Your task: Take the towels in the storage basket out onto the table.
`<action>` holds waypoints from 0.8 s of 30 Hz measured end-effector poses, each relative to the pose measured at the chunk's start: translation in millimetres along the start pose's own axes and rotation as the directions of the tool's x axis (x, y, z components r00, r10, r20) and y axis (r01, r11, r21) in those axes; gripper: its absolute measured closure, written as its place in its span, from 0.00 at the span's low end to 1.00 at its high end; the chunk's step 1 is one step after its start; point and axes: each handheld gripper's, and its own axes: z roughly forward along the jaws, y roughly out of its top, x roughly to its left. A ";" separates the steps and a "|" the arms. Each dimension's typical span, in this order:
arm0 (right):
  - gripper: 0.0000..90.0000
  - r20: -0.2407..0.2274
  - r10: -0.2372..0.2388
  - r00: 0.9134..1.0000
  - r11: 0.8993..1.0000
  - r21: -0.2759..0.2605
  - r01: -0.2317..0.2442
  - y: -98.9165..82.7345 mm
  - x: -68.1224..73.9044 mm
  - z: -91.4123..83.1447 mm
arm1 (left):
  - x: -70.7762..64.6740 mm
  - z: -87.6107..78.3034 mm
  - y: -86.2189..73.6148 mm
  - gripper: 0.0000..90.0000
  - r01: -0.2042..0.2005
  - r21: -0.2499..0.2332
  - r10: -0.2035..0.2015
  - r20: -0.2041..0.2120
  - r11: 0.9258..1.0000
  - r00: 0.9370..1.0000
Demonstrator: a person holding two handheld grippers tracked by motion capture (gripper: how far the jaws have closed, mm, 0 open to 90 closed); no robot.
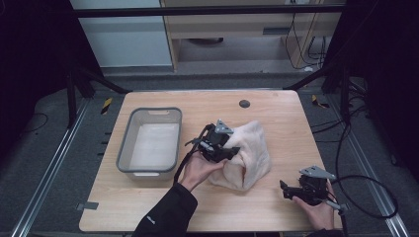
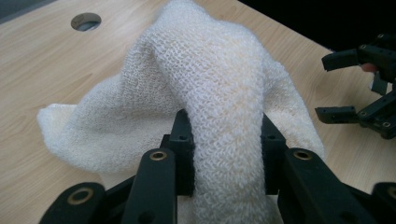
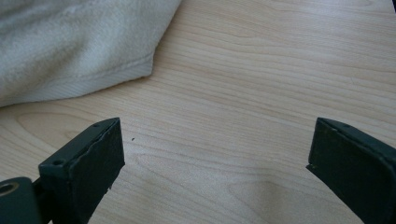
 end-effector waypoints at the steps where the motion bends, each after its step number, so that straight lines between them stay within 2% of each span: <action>1: 0.04 0.000 0.000 1.000 1.000 0.000 0.000 0.0 0.0 0.0 | 0.0 0.0 0.0 0.73 0.000 0.000 0.000 0.000 1.000 1.000; 17: 0.04 0.002 -0.007 1.000 1.000 -0.004 0.007 -0.6 -0.4 0.3 | 0.7 27.1 -22.9 0.61 0.021 0.055 -0.021 -0.011 0.998 1.000; 18: 0.04 0.001 -0.005 1.000 1.000 -0.003 0.005 -0.7 -0.1 0.4 | 0.9 29.8 -25.7 0.60 0.032 0.053 -0.031 -0.007 0.998 0.999; 23: 0.04 0.003 -0.004 1.000 1.000 -0.002 0.004 -0.9 -0.4 0.4 | 0.1 35.1 -30.7 0.54 0.031 0.073 -0.030 -0.015 0.997 0.999; 24: 0.03 0.004 -0.002 1.000 1.000 -0.001 0.002 -0.9 -0.2 0.4 | 0.5 36.3 -32.1 0.50 0.033 0.082 -0.032 -0.011 0.996 0.999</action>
